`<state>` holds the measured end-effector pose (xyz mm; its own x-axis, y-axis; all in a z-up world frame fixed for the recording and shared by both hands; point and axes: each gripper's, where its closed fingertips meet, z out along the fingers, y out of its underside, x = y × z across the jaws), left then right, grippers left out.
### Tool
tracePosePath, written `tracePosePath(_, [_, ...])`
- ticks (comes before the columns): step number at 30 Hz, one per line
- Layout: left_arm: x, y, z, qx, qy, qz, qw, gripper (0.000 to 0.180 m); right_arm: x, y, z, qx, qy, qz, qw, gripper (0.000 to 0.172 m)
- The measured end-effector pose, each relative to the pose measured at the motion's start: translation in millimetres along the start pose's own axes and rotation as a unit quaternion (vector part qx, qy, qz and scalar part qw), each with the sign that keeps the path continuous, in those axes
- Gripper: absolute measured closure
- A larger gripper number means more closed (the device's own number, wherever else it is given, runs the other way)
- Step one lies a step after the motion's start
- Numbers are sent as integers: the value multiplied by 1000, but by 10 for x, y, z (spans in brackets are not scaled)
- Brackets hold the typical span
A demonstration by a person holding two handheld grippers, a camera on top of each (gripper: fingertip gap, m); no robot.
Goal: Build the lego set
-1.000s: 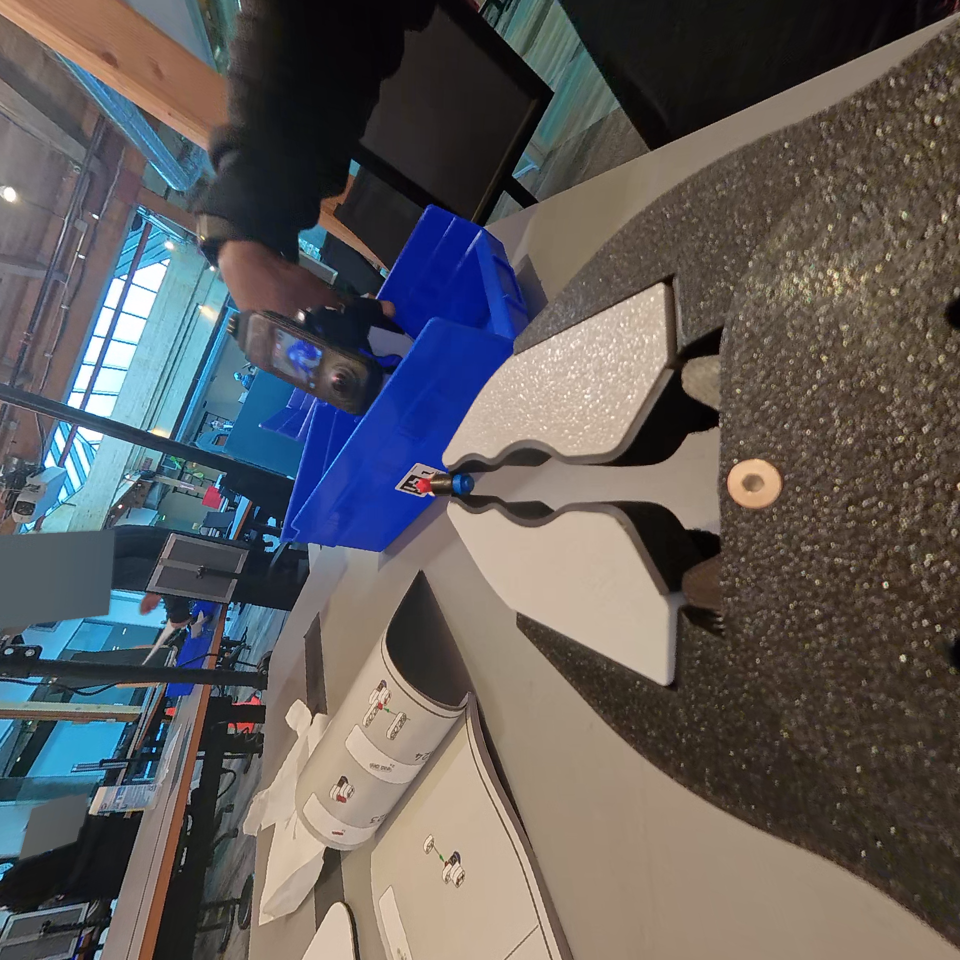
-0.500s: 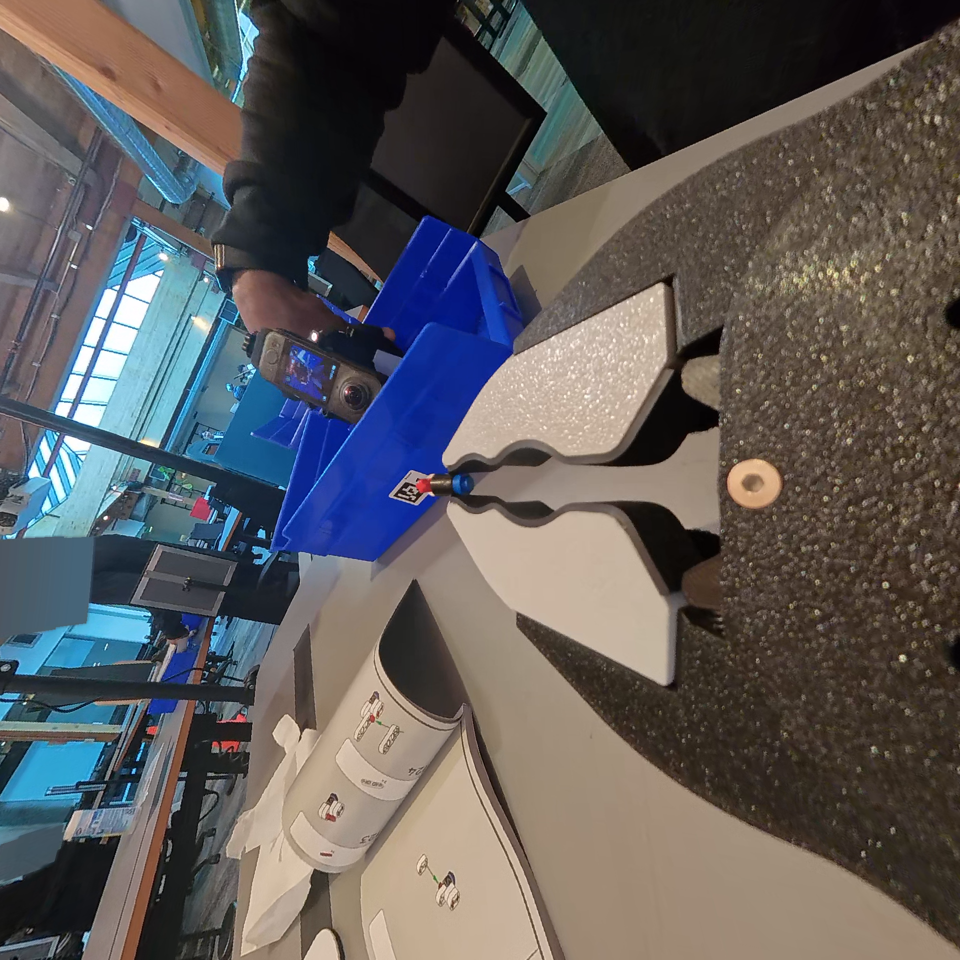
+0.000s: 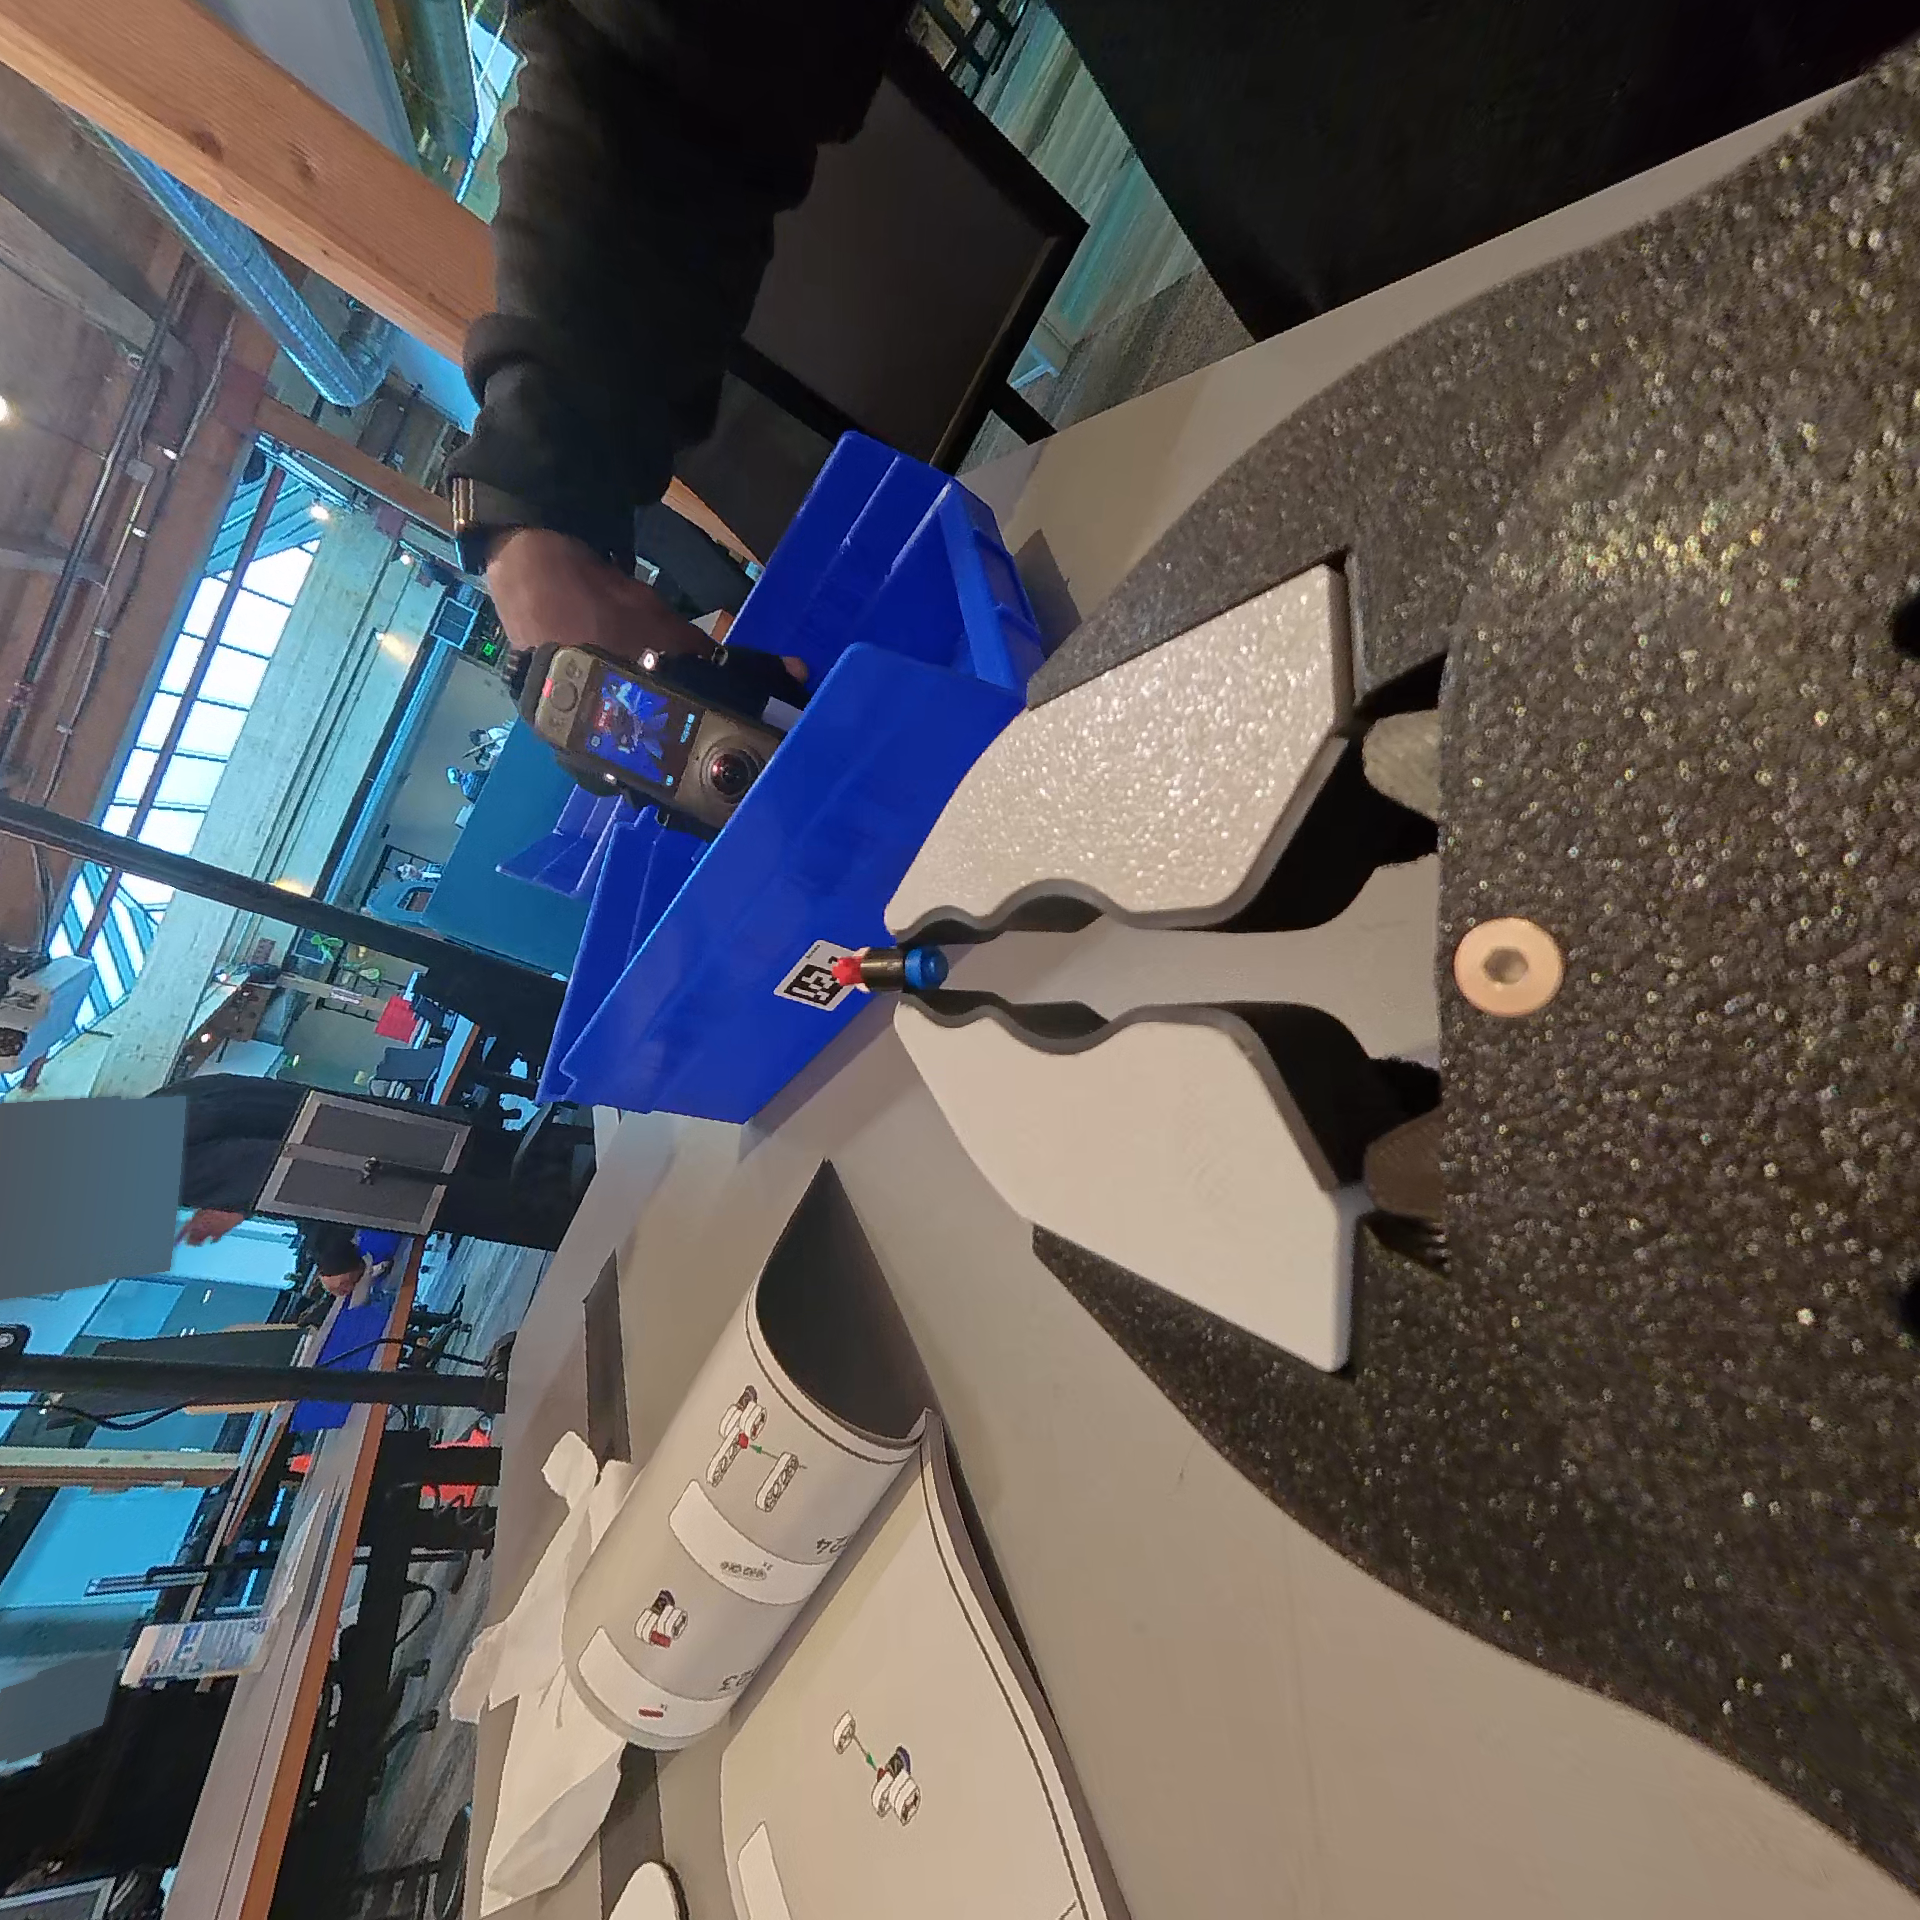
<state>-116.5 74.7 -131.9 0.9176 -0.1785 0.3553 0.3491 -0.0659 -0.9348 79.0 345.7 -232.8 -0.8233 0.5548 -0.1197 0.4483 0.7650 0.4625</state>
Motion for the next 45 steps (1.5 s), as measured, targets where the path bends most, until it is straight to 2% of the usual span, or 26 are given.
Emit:
tracePosePath(18, [11, 2, -4, 1, -5, 8, 1000, 173, 64, 15, 8, -36, 58, 108, 992, 164])
tracePosePath(23, [16, 1, -4, 2, -6, 11, 1000, 173, 91, 18, -182, 20, 104, 162, 981, 164])
tracePosePath(27, [12, 0, -6, 2, -7, 10, 1000, 173, -19, -40, -679, 125, 149, 218, 956, 165])
tracePosePath(32, [8, 1, -2, 1, -9, 11, 1000, 173, -422, -535, -1591, 290, 180, 198, 919, 165])
tracePosePath(35, [4, -3, -4, 3, -12, 12, 1000, 173, -644, -974, -2099, 351, 192, 139, 906, 165])
tracePosePath(37, [0, -6, -9, 3, -14, 12, 1000, 173, -760, -1312, -2309, 372, 181, 88, 906, 165])
tracePosePath(40, [-7, 15, -30, -3, -23, 7, 1000, 173, -838, -1830, -2389, 370, 157, 23, 915, 165])
tracePosePath(45, [-14, 28, -70, -9, -30, 10, 999, 173, -815, -2550, -2136, 330, 131, -16, 935, 165])
